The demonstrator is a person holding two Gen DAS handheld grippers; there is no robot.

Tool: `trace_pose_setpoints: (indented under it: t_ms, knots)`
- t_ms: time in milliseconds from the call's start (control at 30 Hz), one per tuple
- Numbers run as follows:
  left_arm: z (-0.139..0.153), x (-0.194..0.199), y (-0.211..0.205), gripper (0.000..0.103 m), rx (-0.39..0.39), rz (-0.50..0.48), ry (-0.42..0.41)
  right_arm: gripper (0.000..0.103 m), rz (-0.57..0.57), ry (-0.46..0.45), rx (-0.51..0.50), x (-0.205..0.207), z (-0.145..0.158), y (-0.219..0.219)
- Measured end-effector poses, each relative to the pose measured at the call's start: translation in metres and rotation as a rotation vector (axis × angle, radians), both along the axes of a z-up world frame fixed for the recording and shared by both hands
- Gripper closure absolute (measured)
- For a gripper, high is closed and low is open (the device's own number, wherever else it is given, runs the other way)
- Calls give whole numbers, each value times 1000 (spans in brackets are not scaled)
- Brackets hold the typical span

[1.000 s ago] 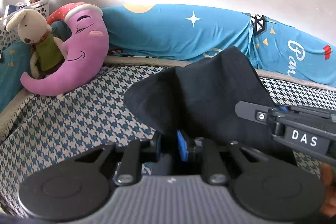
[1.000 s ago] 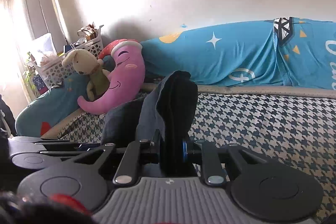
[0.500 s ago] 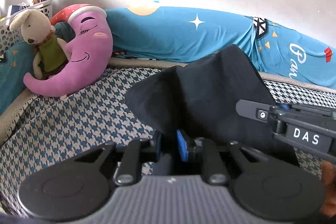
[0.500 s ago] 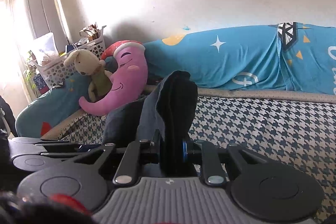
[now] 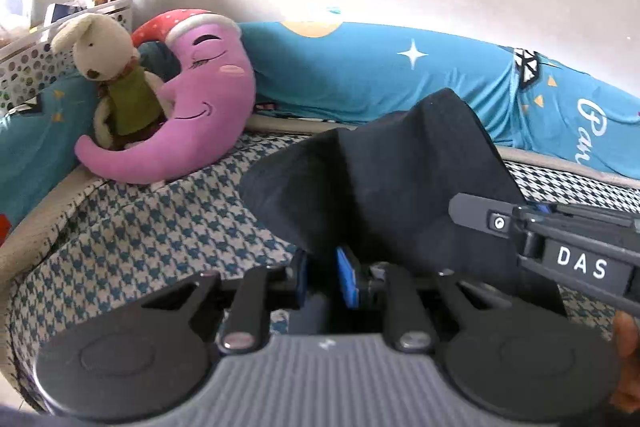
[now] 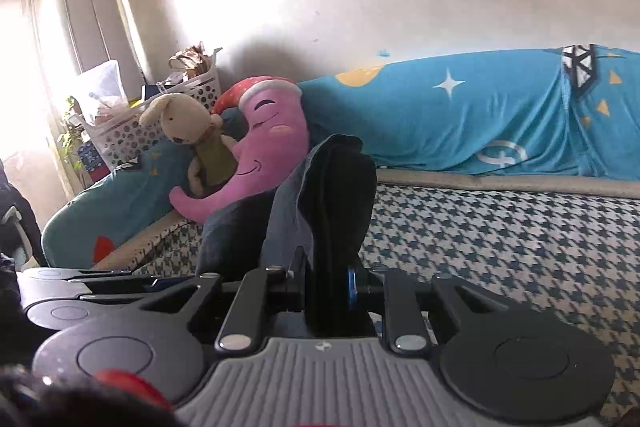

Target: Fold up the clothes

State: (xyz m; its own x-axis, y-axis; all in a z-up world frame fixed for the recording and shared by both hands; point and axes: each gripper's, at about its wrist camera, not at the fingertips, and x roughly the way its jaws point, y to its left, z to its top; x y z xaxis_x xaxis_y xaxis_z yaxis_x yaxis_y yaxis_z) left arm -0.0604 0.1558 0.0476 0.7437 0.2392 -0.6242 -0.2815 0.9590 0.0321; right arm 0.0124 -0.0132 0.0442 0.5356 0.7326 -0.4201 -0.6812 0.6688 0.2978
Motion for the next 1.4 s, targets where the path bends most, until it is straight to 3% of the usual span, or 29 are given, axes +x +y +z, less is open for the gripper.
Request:
trace_pose_setpoints:
  t_ms: [600,800,933,1167,1400]
  knots:
    - [5,-20,52,87,55,85,-12,84,87,36,25,-5,-22,75]
    - [1,-24,85,86,-64,142,-12,84,3,52,-56,4,-38,85]
    - [0,-28,109,85,-145,188,-27,82,-36,93,-55,14,-44,76]
    - [-19,-20,128,78,-277,174,8,59,-110,190,-32,33,-54,56]
    - [-44,4,140,70,-408,112,34,50,-170,282,-8,51,-63,38]
